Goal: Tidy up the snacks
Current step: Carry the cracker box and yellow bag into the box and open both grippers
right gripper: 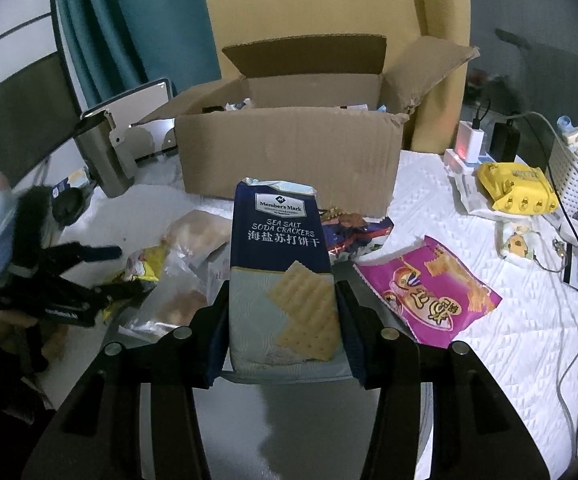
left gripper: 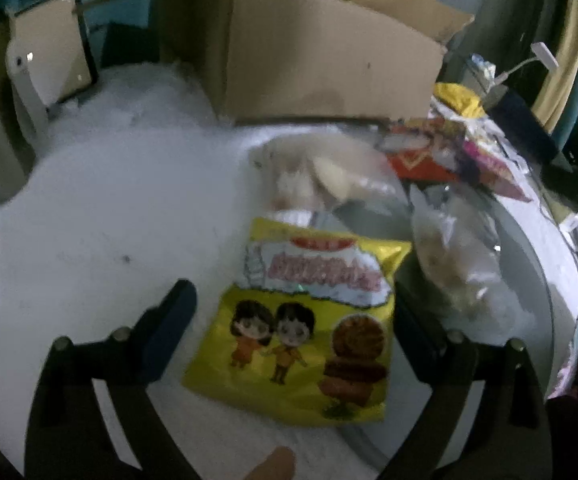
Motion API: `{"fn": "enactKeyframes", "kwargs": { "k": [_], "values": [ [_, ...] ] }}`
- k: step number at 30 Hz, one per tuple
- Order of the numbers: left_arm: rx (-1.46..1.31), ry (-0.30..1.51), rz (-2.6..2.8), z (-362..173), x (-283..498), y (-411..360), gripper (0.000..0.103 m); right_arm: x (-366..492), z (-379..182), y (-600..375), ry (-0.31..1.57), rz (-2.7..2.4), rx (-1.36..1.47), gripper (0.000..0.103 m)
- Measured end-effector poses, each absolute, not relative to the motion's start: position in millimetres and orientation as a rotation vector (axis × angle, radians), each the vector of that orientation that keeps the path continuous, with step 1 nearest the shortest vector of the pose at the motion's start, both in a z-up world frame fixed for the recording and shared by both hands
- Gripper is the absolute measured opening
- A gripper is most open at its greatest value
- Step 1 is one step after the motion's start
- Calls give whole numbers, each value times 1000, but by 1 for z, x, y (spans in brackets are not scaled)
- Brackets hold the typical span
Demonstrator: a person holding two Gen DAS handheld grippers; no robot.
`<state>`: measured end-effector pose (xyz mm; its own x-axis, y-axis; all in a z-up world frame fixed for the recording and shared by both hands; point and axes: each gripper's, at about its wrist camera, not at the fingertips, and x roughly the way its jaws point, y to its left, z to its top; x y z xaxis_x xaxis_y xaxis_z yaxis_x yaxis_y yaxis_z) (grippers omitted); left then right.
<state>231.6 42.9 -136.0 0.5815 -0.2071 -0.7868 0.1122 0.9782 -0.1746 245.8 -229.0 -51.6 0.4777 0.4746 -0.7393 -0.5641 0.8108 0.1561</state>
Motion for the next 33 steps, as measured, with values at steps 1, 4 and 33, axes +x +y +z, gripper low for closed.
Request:
{"fn": "enactKeyframes", "kwargs": {
  "k": [1, 4, 33],
  "values": [
    [-106, 941, -186, -137, 233, 42, 95, 247, -51, -229, 865, 634, -115, 52],
    [-108, 937, -188, -137, 236, 41, 93, 251, -49, -229, 861, 632, -114, 52],
    [-139, 620, -193, -17, 279, 44, 50, 323, -18, -202, 747, 662, -112, 52]
  ]
}}
